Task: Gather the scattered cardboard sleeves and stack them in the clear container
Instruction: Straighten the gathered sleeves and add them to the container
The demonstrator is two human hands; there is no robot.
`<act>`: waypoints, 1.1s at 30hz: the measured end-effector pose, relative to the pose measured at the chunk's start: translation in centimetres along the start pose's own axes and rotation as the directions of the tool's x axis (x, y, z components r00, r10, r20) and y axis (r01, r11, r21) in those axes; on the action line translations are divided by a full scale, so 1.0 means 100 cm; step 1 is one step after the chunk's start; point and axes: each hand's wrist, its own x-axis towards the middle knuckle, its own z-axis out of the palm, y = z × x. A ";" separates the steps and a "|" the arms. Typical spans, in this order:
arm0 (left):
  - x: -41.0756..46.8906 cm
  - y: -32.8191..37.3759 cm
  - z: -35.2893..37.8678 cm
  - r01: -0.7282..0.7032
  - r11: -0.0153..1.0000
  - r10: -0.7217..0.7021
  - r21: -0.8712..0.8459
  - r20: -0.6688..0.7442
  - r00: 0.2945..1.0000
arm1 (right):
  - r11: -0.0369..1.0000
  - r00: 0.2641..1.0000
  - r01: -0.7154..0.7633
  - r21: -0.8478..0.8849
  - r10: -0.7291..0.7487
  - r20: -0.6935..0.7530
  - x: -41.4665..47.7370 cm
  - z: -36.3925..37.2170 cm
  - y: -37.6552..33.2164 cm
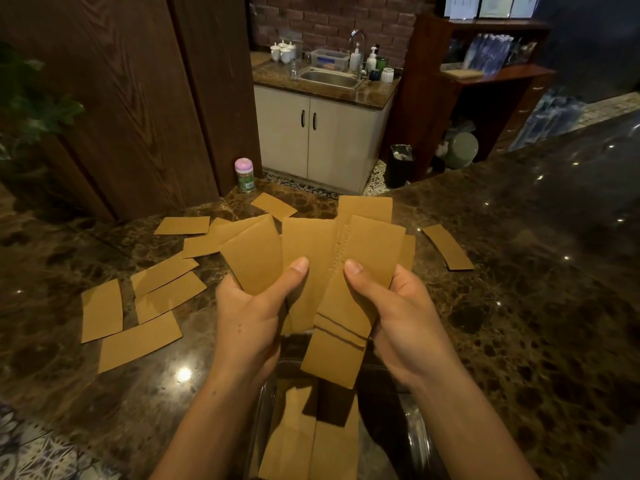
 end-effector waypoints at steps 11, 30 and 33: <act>0.001 -0.008 -0.002 -0.076 0.965 0.057 0.253 0.079 0.995 | 0.975 0.983 0.138 -0.173 -0.157 -0.100 -0.001 -0.001 0.003; -0.003 -0.003 -0.004 0.044 0.989 -0.071 0.140 0.194 0.978 | 0.993 0.986 0.112 -0.023 -0.114 -0.125 0.017 -0.010 -0.011; -0.003 -0.005 -0.001 0.034 0.983 -0.078 0.178 0.248 0.966 | 0.993 0.975 0.108 0.046 -0.097 -0.201 0.017 -0.002 0.000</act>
